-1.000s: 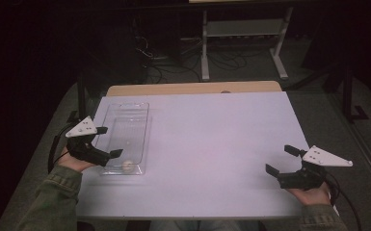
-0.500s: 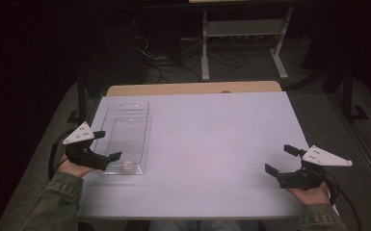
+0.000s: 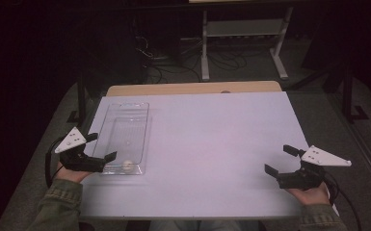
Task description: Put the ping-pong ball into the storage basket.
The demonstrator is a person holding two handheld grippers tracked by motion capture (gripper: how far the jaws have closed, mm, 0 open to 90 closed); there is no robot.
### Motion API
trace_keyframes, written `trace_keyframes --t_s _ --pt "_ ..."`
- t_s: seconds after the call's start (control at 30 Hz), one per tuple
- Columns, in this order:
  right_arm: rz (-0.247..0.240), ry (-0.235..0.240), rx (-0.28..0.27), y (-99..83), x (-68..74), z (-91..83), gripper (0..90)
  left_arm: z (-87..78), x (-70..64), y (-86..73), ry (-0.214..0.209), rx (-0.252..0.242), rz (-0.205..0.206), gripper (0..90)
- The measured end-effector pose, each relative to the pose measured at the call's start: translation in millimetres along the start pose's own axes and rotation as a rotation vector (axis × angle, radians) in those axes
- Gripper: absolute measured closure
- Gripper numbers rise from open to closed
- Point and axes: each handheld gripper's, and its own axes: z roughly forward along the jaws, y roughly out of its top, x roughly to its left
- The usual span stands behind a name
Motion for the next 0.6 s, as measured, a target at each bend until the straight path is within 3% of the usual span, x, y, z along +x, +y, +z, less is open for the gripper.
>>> trace_keyframes --t_s 0.23,0.37,0.43,0.6 --pt "0.001 0.001 0.004 0.0 0.2 1.1 0.0 -3.5 -1.8 -9.1 0.018 -0.048 -0.038 0.0" --pt "0.0 0.003 0.005 -0.1 0.4 1.2 0.0 -6.5 -1.8 -12.5 0.029 -0.073 -0.033 0.0" --pt "0.002 0.007 0.004 -0.2 0.4 1.6 0.0 -11.7 -3.8 -14.9 0.048 -0.125 -0.047 0.0" --pt "-0.001 0.006 0.0 0.5 0.4 2.9 0.0 -18.2 -3.5 -22.4 0.064 -0.161 -0.07 0.0"
